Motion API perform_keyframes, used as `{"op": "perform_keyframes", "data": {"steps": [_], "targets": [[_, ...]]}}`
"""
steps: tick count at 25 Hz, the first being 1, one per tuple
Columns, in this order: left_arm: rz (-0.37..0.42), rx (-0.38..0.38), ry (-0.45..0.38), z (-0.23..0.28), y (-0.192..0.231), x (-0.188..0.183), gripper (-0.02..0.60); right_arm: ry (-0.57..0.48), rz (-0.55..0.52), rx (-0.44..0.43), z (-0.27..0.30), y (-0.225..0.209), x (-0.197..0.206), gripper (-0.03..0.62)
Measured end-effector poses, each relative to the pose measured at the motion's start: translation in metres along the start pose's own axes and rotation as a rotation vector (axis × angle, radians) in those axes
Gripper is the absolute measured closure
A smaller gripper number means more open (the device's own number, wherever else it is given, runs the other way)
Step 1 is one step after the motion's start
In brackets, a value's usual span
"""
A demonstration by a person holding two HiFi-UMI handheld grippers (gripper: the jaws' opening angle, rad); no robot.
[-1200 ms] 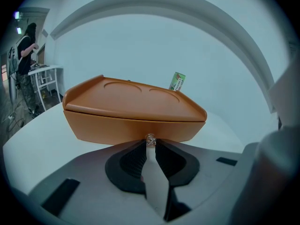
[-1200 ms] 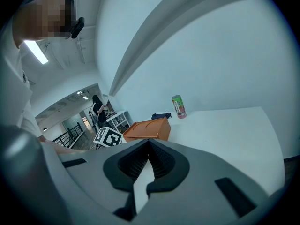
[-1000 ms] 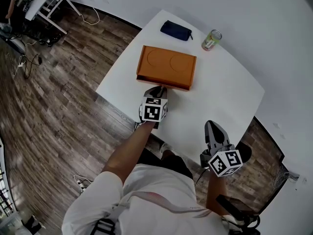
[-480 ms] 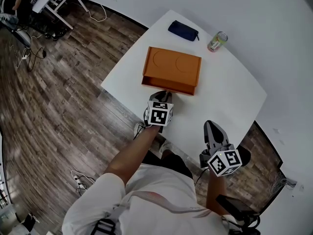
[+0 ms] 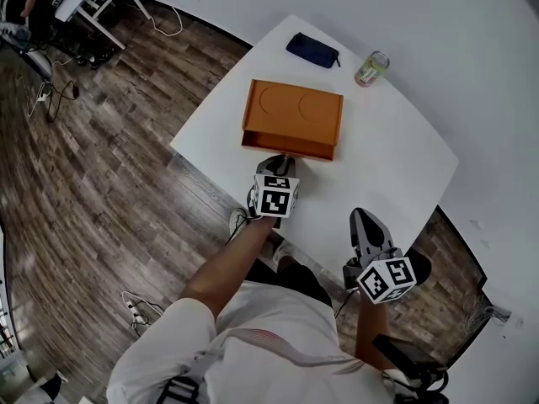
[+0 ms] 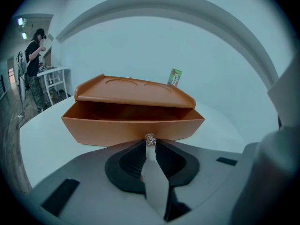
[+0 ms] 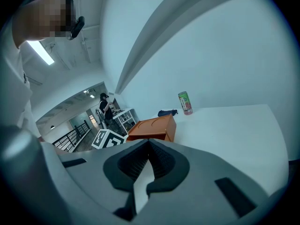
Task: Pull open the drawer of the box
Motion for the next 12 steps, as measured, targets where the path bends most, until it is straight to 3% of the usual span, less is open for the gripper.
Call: {"op": "perform_keyframes", "data": {"steps": [12], "targets": [[-0.014, -0.009, 0.002, -0.008, -0.006, 0.013, 0.508, -0.002, -0.004, -0.014, -0.002, 0.001, 0.000, 0.591]]}}
Point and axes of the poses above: the fingertips, and each gripper's own axes: z forward along the fingers, y to its left, x out of its underside, the point moved 5 cm from there along -z, backward along the fingers, and after that the axes turned 6 degrees about x, right-handed, at the moved point
